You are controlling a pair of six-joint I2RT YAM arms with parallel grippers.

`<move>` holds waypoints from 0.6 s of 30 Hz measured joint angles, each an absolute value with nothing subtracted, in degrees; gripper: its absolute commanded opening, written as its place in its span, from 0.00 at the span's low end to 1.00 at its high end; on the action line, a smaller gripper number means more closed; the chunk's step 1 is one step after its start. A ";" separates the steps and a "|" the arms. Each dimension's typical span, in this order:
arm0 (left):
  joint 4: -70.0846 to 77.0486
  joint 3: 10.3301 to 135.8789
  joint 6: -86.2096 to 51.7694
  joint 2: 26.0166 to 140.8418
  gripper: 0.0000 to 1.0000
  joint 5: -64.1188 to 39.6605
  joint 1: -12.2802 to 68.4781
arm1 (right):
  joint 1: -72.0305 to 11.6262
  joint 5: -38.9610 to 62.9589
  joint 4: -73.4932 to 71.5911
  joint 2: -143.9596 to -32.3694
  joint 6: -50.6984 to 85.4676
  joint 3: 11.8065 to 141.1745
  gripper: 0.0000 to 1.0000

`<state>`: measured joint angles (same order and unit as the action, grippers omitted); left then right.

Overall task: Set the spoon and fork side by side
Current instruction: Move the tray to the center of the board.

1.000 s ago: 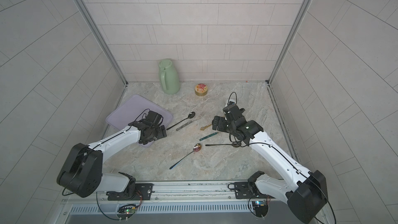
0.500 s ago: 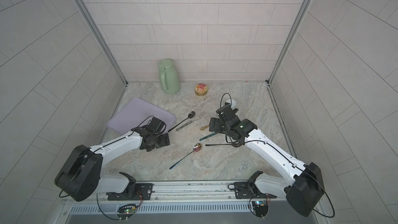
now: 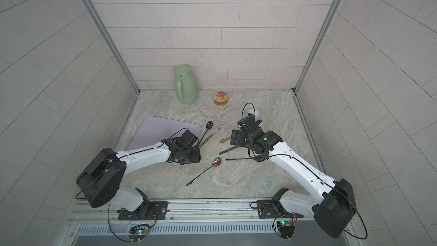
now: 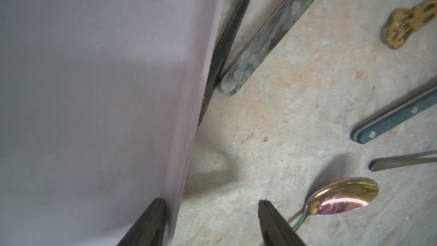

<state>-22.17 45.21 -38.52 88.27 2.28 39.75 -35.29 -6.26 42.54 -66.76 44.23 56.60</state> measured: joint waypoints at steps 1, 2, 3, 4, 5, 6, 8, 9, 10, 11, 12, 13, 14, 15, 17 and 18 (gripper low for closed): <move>-21.61 45.93 -38.52 89.19 0.52 1.85 40.07 | -35.07 -6.28 42.63 -66.76 44.23 56.60 0.93; -21.15 46.59 -38.24 89.93 0.51 1.56 40.40 | -34.70 -6.35 42.76 -66.74 44.25 56.60 0.93; -20.91 47.53 -37.82 90.91 0.51 1.26 40.82 | -34.35 -6.48 42.94 -66.65 44.25 56.58 0.93; -20.88 48.58 -37.39 91.88 0.51 1.06 41.12 | -33.87 -6.76 43.09 -66.43 44.25 56.51 0.93; -20.82 49.74 -36.69 92.97 0.51 0.82 41.36 | -33.39 -6.98 43.18 -66.00 44.23 56.34 0.93; -20.78 50.70 -36.16 93.78 0.51 0.69 41.54 | -32.77 -7.14 43.31 -65.32 44.18 56.10 0.93; -20.29 52.12 -35.07 95.00 0.46 0.60 41.67 | -31.05 -7.07 43.64 -63.59 43.99 55.51 0.93; -19.94 52.45 -34.72 95.44 0.41 0.60 41.67 | -29.78 -6.92 43.90 -62.67 43.86 55.24 0.93; -19.51 52.62 -34.54 95.94 0.35 0.45 41.67 | -28.16 -6.66 44.40 -61.78 43.59 54.98 0.93; -19.16 52.71 -34.41 96.40 0.33 0.34 41.63 | -26.92 -6.46 44.64 -61.30 43.35 54.81 0.93; -18.87 52.77 -34.17 96.84 0.32 0.27 41.63 | -25.69 -6.22 44.80 -61.06 43.05 54.57 0.93; -18.57 52.88 -34.00 97.27 0.30 0.21 41.69 | -24.82 -5.91 45.04 -61.01 42.81 54.33 0.93; -18.44 53.17 -33.98 97.47 0.28 0.21 41.82 | -23.97 -5.48 45.28 -61.04 42.52 54.04 0.93; -18.20 53.39 -33.91 97.80 0.25 0.10 42.02 | -23.27 -4.95 45.54 -61.08 42.30 53.71 0.93; -17.85 54.22 -33.89 98.80 0.19 0.08 42.61 | -22.15 -4.14 46.02 -61.08 41.80 53.21 0.93; -17.52 54.68 -33.82 99.42 0.19 -0.08 42.98 | -21.69 -3.68 46.33 -61.10 41.52 53.17 0.93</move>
